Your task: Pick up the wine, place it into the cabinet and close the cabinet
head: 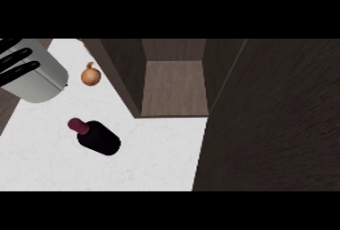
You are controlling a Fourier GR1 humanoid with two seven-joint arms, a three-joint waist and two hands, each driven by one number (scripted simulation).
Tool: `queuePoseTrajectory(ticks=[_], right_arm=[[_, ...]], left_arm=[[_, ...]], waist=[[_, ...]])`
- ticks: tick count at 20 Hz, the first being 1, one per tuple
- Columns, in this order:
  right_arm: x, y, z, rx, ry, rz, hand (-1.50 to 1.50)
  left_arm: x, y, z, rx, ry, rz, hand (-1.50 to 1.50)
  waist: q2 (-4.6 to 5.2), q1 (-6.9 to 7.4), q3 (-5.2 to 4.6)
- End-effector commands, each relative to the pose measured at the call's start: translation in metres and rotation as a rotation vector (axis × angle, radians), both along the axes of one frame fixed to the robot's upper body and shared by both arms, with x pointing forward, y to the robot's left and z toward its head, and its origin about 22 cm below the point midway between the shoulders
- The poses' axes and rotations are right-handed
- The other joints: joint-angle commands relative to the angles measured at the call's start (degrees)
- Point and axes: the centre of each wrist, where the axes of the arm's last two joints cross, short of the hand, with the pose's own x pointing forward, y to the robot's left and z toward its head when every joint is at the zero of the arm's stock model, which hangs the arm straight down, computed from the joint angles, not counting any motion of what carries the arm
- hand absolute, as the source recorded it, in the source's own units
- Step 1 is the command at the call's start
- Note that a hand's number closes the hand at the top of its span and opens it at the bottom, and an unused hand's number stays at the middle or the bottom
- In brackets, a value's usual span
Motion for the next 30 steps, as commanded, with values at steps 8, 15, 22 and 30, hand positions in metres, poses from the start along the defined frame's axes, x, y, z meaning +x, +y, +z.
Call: queuePoseTrajectory(ticks=[8,15,22,30], right_arm=[[-0.042,-0.007,0.025,0.012,-0.094,-0.083,-1.5],[-0.039,-0.005,0.023,-0.026,-0.087,-0.064,-1.5],[-0.041,-0.009,0.029,-0.033,-0.087,-0.058,-1.5],[-0.036,0.003,0.034,-0.025,-0.092,-0.055,-1.5]], left_arm=[[0.013,-0.018,-0.018,0.048,0.013,0.036,-1.5],[0.017,-0.011,-0.069,0.075,0.031,0.029,-1.5],[0.02,-0.02,-0.109,0.096,0.052,0.057,-1.5],[0.023,-0.02,-0.132,0.125,0.029,0.105,-1.5]], waist=[[-0.25,-0.87,-0.01],[-0.06,-0.46,-0.02],[0.03,-0.56,-0.02],[-0.03,-0.51,-0.13]])
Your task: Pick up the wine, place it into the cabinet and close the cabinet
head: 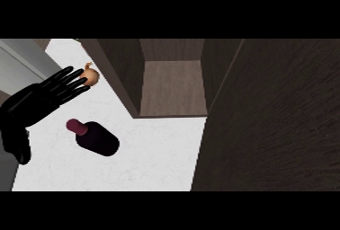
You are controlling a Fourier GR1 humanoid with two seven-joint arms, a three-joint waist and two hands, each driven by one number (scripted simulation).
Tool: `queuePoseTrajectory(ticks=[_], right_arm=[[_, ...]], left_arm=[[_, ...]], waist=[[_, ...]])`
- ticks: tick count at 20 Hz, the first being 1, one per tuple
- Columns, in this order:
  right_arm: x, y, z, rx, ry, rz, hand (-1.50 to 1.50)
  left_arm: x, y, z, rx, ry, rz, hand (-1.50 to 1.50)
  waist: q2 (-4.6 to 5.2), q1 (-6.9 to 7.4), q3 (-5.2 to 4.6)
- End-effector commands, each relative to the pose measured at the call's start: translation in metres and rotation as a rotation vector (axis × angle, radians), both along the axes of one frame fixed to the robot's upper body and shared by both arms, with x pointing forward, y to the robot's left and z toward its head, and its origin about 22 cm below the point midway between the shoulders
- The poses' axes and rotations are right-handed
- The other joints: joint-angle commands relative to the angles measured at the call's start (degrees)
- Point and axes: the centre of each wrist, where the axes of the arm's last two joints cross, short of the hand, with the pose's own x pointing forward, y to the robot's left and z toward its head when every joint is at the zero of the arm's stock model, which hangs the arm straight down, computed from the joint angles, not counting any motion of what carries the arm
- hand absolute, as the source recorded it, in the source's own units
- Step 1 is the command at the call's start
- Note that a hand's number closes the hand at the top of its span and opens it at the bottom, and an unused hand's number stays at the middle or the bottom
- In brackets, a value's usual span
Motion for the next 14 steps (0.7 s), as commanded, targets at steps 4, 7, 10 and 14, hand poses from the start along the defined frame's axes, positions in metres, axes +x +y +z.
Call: queuePoseTrajectory(ticks=[4,7,10,14], right_arm=[[-0.034,-0.013,0.021,0.01,-0.096,-0.048,-1.5],[-0.038,-0.019,0.027,0.01,-0.12,-0.05,-1.5],[-0.041,-0.016,0.019,0.003,-0.11,-0.048,-1.5],[-0.028,0.001,0.012,-0.003,-0.105,-0.031,-1.5]], left_arm=[[-0.015,0.028,-0.035,0.045,0.018,0.005,-1.5],[-0.012,0.014,-0.048,0.033,0.017,0.023,-1.5],[-0.009,0.019,-0.053,0.062,0.036,-0.007,-1.5],[-0.009,0.02,-0.069,0.081,0.062,-0.009,-1.5]], waist=[[0.08,-0.07,-0.06],[0.08,-0.45,-0.08],[0.05,-0.59,0.0],[0.26,-0.87,-0.12]])
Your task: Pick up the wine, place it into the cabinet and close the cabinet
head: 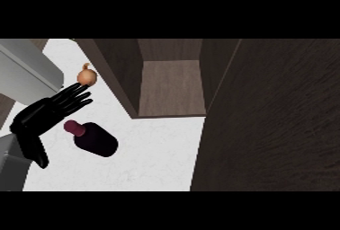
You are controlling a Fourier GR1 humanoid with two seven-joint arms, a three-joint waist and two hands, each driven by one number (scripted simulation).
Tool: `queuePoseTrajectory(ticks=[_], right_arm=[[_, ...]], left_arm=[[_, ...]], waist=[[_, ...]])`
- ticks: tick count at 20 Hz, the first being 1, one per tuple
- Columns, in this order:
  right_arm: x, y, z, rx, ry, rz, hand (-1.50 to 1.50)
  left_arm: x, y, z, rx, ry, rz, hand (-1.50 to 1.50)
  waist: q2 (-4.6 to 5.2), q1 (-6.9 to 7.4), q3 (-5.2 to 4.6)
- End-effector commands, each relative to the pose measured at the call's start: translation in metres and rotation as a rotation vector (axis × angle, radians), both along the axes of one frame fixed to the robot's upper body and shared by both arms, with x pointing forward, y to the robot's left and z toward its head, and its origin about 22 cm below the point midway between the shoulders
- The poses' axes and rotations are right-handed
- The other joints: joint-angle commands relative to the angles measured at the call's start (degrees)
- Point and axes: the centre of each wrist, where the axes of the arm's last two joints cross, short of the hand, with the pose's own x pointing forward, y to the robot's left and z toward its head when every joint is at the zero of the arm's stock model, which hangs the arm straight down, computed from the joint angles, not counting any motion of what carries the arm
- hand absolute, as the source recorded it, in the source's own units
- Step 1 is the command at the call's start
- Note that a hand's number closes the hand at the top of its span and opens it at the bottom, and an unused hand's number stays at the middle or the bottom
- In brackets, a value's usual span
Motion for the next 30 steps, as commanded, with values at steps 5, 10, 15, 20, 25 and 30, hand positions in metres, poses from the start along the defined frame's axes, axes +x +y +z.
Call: queuePoseTrajectory(ticks=[5,10,15,20,25,30], right_arm=[[-0.028,-0.023,0.02,0.003,-0.097,-0.054,-1.5],[-0.025,-0.012,0.015,0.007,-0.09,-0.039,-1.5],[-0.034,-0.02,0.016,0.008,-0.093,-0.02,-1.5],[-0.029,-0.017,0.013,0.009,-0.106,-0.04,-1.5],[-0.022,-0.011,0.009,0.005,-0.118,-0.024,-1.5],[-0.023,-0.011,0.012,0.003,-0.118,-0.032,-1.5]], left_arm=[[-0.013,-0.008,-0.036,-0.006,0.009,-0.046,-1.5],[-0.016,-0.017,-0.052,0.017,0.011,-0.017,-1.5],[-0.007,-0.037,-0.065,0.028,0.034,-0.013,-1.5],[-0.019,-0.022,-0.081,-0.012,0.126,-0.069,-1.5],[-0.009,-0.028,-0.08,-0.024,0.145,-0.1,-1.5],[-0.016,-0.045,-0.093,-0.029,0.154,-0.1,-1.5]], waist=[[0.28,-0.29,-0.03],[0.22,-0.19,-0.07],[0.26,-1.12,-0.04],[0.25,-0.98,-0.08],[0.39,-1.14,-0.1],[0.26,-0.93,-0.19]])
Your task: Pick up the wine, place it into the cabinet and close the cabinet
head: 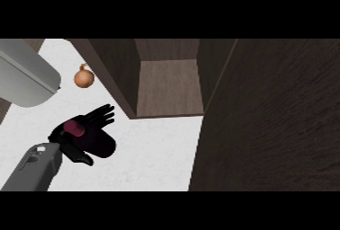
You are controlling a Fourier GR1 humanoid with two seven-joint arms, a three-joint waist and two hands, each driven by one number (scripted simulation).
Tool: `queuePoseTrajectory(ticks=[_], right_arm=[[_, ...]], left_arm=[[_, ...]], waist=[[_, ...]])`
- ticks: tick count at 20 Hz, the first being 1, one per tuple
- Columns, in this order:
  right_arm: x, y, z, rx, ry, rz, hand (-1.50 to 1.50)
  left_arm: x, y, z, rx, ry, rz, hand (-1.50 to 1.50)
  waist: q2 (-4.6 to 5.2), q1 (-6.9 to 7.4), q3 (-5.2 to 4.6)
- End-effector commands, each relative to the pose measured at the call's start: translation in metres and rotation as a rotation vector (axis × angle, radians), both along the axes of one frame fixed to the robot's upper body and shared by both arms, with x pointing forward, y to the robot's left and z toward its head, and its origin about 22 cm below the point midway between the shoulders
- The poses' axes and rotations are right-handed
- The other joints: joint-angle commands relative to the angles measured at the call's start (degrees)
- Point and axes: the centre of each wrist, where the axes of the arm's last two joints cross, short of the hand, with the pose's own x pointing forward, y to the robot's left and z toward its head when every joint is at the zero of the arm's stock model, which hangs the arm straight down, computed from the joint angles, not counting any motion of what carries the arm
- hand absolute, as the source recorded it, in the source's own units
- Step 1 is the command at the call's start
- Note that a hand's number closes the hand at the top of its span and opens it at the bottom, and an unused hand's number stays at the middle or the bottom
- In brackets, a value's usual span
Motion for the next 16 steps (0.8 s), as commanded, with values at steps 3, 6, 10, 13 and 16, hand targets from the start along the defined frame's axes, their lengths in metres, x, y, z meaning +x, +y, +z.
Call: queuePoseTrajectory(ticks=[3,6,10,13,16], right_arm=[[-0.022,-0.012,0.014,0.03,-0.061,-0.008,-1.5],[-0.023,-0.01,0.017,0.024,-0.062,0.001,-1.5],[-0.028,-0.016,0.011,0.015,-0.034,-0.011,-1.5],[-0.022,-0.008,0.01,0.009,-0.061,0.005,-1.5],[-0.031,-0.018,0.015,0.003,-0.056,0.0,-1.5]], left_arm=[[0.001,0.007,0.001,-0.166,-0.059,-0.085,-1.5],[-0.016,-0.004,-0.021,-0.198,-0.027,-0.047,-1.5],[-0.02,0.004,-0.023,-0.222,-0.018,-0.022,1.5],[-0.009,-0.008,-0.02,-0.243,-0.02,-0.05,1.5],[-0.005,-0.023,-0.019,-0.222,-0.071,-0.03,1.5]], waist=[[0.13,-0.17,0.02],[0.09,-0.26,-0.11],[0.0,-0.01,0.08],[-0.01,0.17,-0.01],[-0.08,-0.23,0.05]])
